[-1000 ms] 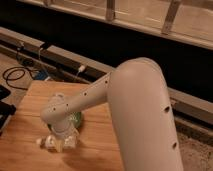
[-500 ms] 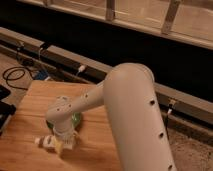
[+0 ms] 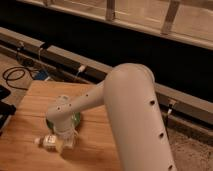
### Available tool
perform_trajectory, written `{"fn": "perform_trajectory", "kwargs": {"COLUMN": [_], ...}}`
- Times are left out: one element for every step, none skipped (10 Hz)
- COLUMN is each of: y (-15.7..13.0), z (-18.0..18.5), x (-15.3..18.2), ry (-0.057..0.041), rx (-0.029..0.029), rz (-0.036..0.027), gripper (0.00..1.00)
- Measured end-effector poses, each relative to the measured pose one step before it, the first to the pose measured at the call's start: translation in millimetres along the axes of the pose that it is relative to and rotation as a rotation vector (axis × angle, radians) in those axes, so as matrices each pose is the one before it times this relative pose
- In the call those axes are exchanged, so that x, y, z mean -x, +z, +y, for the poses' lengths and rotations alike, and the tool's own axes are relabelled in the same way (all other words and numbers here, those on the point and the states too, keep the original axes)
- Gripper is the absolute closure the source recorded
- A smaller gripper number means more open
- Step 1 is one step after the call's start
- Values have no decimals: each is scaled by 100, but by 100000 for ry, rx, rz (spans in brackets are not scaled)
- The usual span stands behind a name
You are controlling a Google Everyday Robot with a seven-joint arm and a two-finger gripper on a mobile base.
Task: Place the bottle in the ceramic bowl
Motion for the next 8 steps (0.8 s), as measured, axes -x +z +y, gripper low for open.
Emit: {"fn": "perform_trajectory", "kwargs": {"y": [-38,-44,-37,-22,-60,2,-6,-27], "z": [-1,-14,-67,15,19,28,-11,-4], "x": [-3,-1,27,-8,3,-6,-8,-38], "ry": [7,-28,-139,60,84,-9,24,-66], "rx": [-16,-57,-225,64,107,50,-15,-79], "rz": [5,-6,-103,35,-2,48,24,-57], "gripper": [77,88,97,100,100,100,100,100]}}
